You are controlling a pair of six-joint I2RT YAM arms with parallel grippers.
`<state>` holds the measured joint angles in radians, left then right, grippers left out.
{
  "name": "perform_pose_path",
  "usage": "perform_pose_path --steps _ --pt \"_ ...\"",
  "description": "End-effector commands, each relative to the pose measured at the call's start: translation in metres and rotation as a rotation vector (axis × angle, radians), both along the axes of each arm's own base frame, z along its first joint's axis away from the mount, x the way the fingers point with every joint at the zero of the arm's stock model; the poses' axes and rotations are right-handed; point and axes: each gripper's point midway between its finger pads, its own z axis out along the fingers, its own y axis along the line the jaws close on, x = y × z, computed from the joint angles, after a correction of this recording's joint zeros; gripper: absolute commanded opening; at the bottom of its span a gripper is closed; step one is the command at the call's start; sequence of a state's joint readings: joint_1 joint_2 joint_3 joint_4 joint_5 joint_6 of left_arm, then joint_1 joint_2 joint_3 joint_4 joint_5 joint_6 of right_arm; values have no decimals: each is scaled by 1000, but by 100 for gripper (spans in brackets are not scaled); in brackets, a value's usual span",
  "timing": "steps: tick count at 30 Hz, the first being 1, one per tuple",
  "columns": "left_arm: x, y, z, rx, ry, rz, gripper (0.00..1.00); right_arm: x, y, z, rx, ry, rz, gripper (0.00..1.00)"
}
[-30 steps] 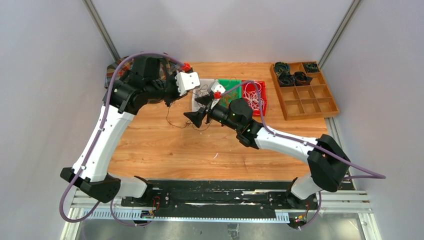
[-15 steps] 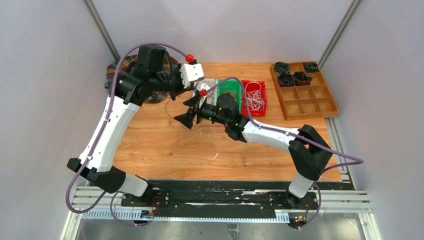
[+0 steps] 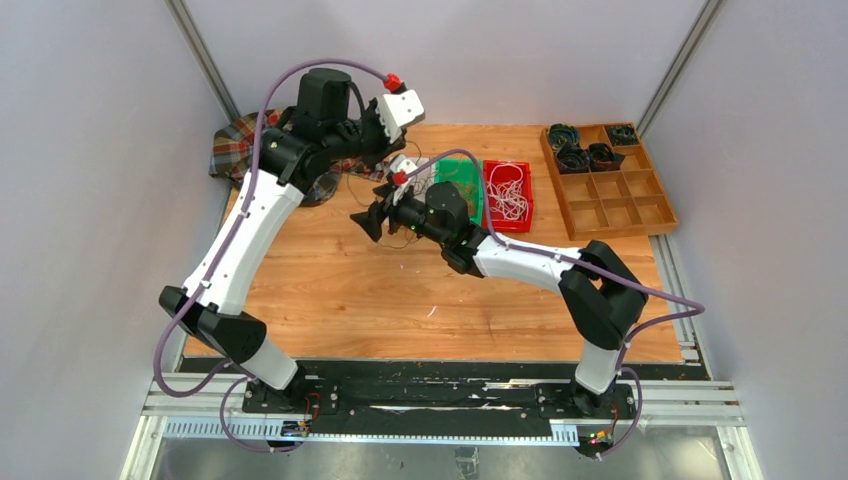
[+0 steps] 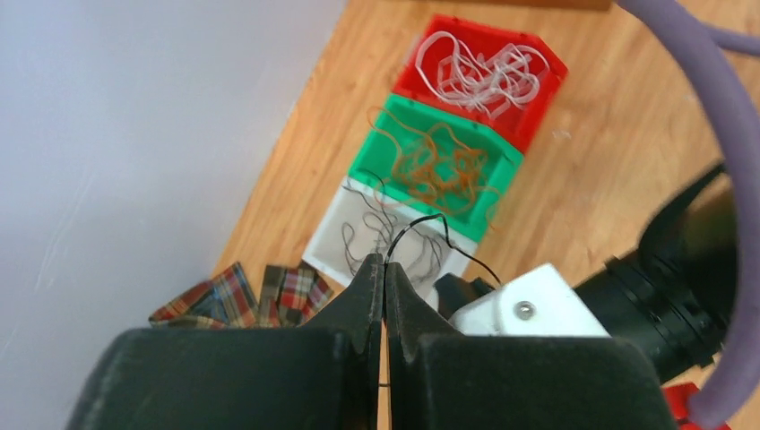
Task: Untangle the cables
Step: Pick up the cable at the center of the board.
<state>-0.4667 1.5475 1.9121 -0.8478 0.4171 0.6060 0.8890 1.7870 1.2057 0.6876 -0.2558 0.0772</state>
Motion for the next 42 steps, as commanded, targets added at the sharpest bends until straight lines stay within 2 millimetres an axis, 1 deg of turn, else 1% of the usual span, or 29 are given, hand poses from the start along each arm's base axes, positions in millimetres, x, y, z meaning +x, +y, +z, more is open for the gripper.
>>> perform_pose_path --steps 1,3,5,7,9,11,13,14,15,17,21,24,27,29,31,33,34,36,38,40,41,42 --pt "34 -14 42 -197 -93 112 0 60 -41 28 117 -99 -299 77" --pt "44 -13 46 -233 -107 158 1 69 -55 34 175 -85 -323 78" --pt "53 -13 45 -246 -120 186 0 78 -72 39 224 -67 -339 78" --pt "63 -12 41 -240 -137 211 0 90 -97 41 267 -41 -373 78" --pt "74 -12 30 -212 -147 228 0 99 -116 39 310 -8 -391 78" --pt "86 -12 15 -160 -161 236 0 108 -132 32 321 32 -397 78" --pt "98 -8 1 -105 -167 260 0 112 -141 26 317 67 -394 78" --pt "104 -7 -9 -72 -164 269 0 111 -143 25 310 71 -390 78" --pt "108 -4 -14 -51 -166 278 0 110 -144 23 293 71 -385 78" --pt "112 2 -19 -44 -161 291 1 106 -145 18 249 72 -373 78" --pt "117 11 -16 -38 -201 309 0 97 -147 6 194 87 -355 78" --pt "121 19 -8 -31 -236 330 0 88 -141 0 170 109 -297 78" --pt "124 26 1 -45 -249 344 1 81 -135 0 175 126 -250 78" --pt "124 30 5 -43 -257 346 0 76 -133 3 192 139 -230 78" --pt "123 32 3 -30 -252 344 1 68 -130 20 243 117 -174 79" --pt "118 35 -5 -13 -229 341 0 64 -131 38 291 108 -147 79" --pt "114 37 -9 -5 -214 341 0 63 -135 48 307 98 -153 79" --pt "100 43 -13 13 -197 327 0 67 -146 59 312 81 -192 79" --pt "84 51 -14 29 -189 312 1 76 -157 57 273 85 -239 79" --pt "68 58 -6 29 -193 294 1 82 -161 51 223 96 -261 79" --pt "60 61 -1 32 -200 278 1 79 -158 51 219 96 -234 79" --pt "56 61 4 33 -206 266 1 73 -151 55 233 92 -175 78"
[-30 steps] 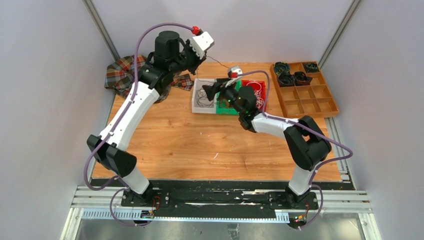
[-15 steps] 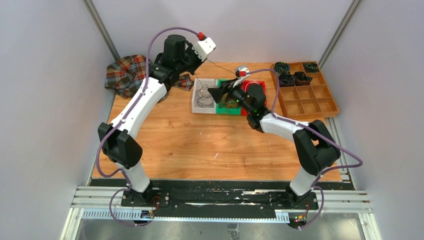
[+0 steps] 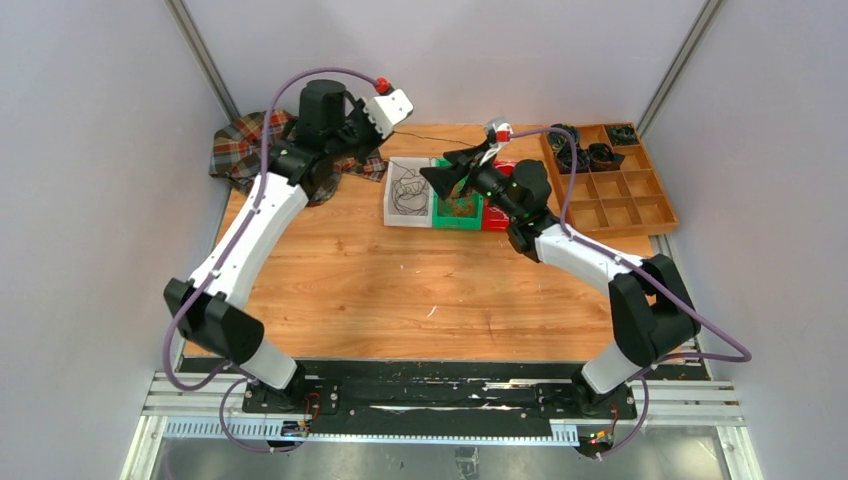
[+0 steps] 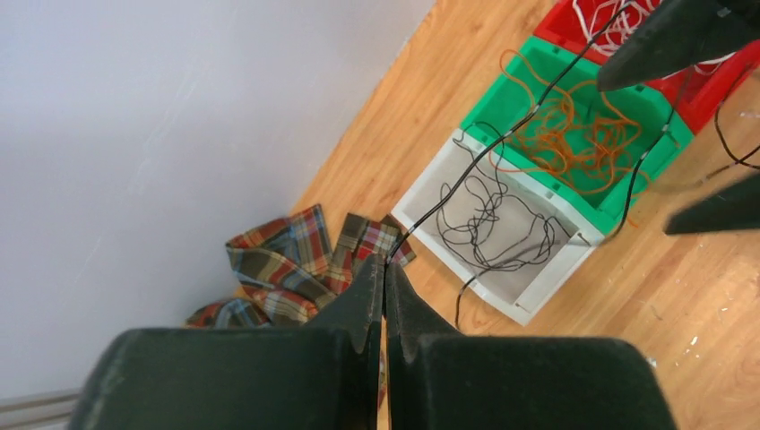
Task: Untangle the cables
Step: Pick up the cable at the center of the board.
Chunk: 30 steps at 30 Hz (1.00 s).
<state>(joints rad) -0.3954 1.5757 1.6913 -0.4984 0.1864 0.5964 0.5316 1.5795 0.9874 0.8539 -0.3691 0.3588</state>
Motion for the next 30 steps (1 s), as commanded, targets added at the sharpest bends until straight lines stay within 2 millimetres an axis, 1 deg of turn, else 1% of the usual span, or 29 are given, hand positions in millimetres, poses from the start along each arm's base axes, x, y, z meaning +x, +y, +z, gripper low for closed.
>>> perform_pose_path --steps 1,2,3,4,6,7,8,9,10,11,13,14,15,17,18,20,21,23,25,29,30 --pt "-30 18 46 -5 -78 -28 1 -10 8 22 23 -54 137 73" --pt "-31 14 48 -31 -60 -37 1 -26 25 29 50 -66 269 67" --pt "-31 11 49 -52 -41 -42 1 -48 41 35 63 -74 417 61" --pt "-31 8 49 -72 -24 -44 1 -59 50 42 82 -69 481 60" --pt "-30 3 45 -96 12 -52 0 -85 66 50 72 -74 593 68" --pt "-28 3 45 -98 16 -46 0 -94 74 46 39 -64 626 74" --pt "-25 4 46 -95 8 -33 1 -92 76 40 -12 -69 603 76" --pt "-22 8 47 -89 -7 -10 1 -84 74 33 -51 -55 533 77" --pt "-18 12 49 -79 -25 14 0 -72 65 27 -82 -41 434 77" --pt "-17 17 51 -70 -43 34 0 -61 51 29 -96 -47 332 78" --pt "-14 25 55 -59 -78 67 0 -47 30 23 -118 -43 211 80" --pt "-14 28 56 -59 -92 82 0 -40 20 16 -145 -19 153 80" --pt "-13 30 60 -64 -107 98 0 -34 11 5 -191 15 98 80" --pt "-15 33 68 -87 -131 112 0 -25 -8 -6 -242 22 -19 80" --pt "-17 35 72 -95 -137 111 0 -16 -26 -15 -246 50 -138 81" --pt "-27 34 75 -102 -128 95 0 -15 -44 -10 -207 14 -228 82" --pt "-32 35 75 -104 -121 89 0 -17 -49 -3 -176 -17 -249 82" --pt "-42 37 72 -99 -97 84 0 -26 -50 16 -96 -82 -234 84" --pt "-51 41 70 -90 -83 84 1 -26 -46 26 -63 -85 -204 85" --pt "-70 43 71 -47 -66 36 1 -20 -44 28 -76 -57 -210 85" --pt "-74 42 70 -32 -58 16 1 -21 -42 32 -68 -68 -197 85"
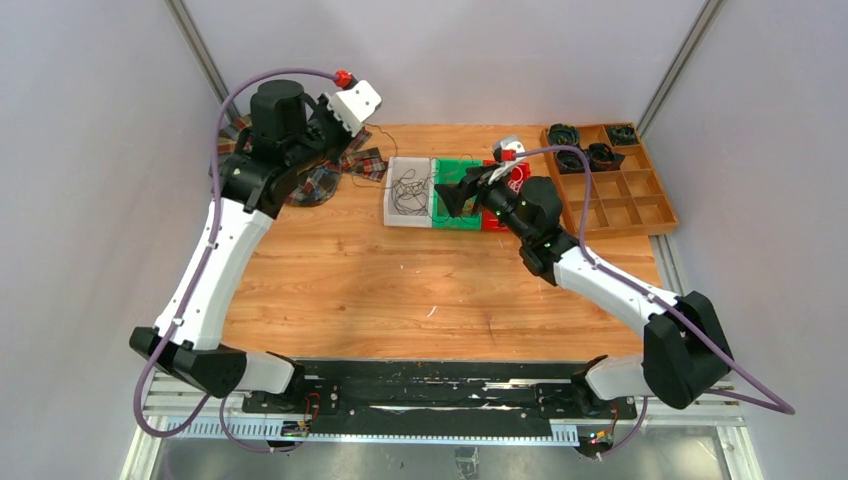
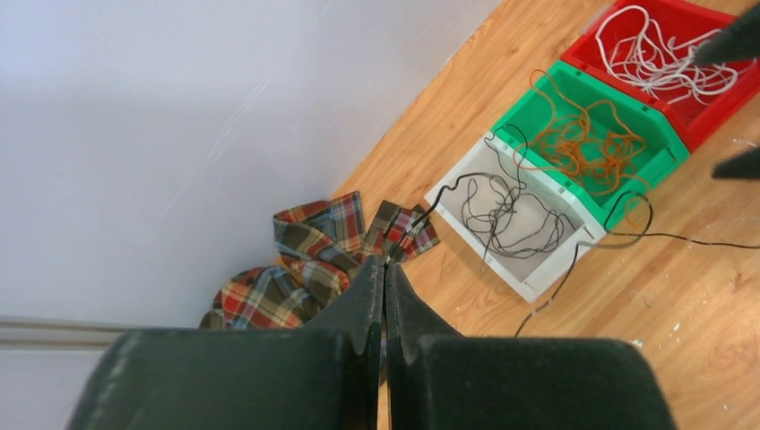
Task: Untangle the cables
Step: Pick up the cable at the center of the board.
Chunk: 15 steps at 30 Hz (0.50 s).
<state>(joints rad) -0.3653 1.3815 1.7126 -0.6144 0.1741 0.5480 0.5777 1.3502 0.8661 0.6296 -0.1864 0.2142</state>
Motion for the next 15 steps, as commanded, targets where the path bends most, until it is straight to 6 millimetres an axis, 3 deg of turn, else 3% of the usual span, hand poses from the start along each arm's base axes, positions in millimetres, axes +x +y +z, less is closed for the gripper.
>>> perform_pose_path --steps 1,3,5,10,13,15 --pt "-24 6 2 43 19 -48 1 6 0 47 76 -101 4 85" --pt "-25 7 -4 52 28 -48 0 -9 22 68 91 -157 157 81" --pt "-22 8 -10 62 31 -38 0 -9 27 76 94 -145 168 80" --pt "-15 14 -14 130 -3 -27 1 6 3 87 116 -154 1 80" --pt "-7 31 -26 245 -31 24 1 11 -13 90 158 -158 -92 84" --pt "-7 39 -37 308 -27 38 0 6 -14 97 177 -176 -80 86"
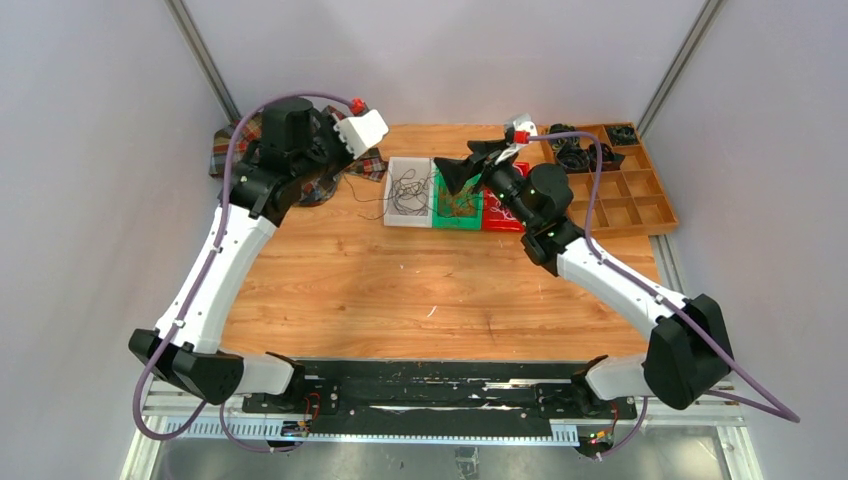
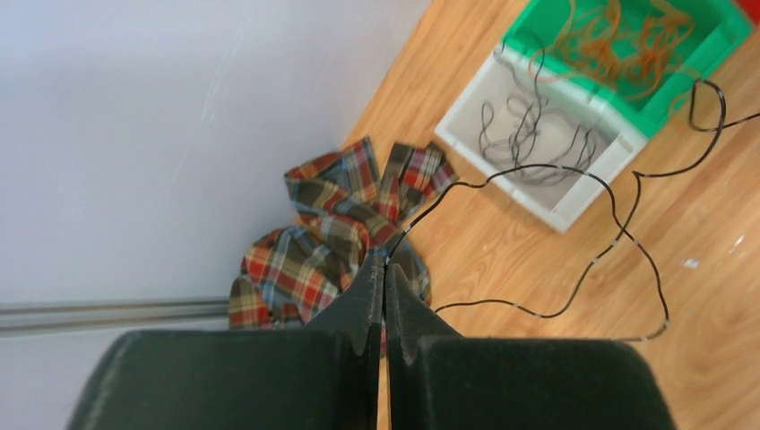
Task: Untangle the cables
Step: Pick up the cable at the center of the board.
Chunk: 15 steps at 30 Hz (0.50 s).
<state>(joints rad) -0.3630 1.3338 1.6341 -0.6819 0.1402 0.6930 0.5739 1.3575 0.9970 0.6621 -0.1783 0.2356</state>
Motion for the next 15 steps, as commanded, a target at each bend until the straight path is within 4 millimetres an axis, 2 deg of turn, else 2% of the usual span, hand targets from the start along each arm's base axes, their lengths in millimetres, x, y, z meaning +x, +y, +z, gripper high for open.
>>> perform_pose_path --steps 1,4,7,11,15 --pt "5 25 -14 173 -51 44 1 -6 -15 30 84 -62 -46 87" --pt "9 39 -28 292 -80 66 1 -11 -11 36 69 -31 3 89" --pt "21 62 -36 460 -136 129 0 -17 -19 40 46 -39 -9 90" --pt "29 86 -47 515 -100 175 0 -18 -46 43 46 -47 -80 91" --pt "35 111 -62 556 -37 224 1 -20 -84 52 32 -80 -191 91"
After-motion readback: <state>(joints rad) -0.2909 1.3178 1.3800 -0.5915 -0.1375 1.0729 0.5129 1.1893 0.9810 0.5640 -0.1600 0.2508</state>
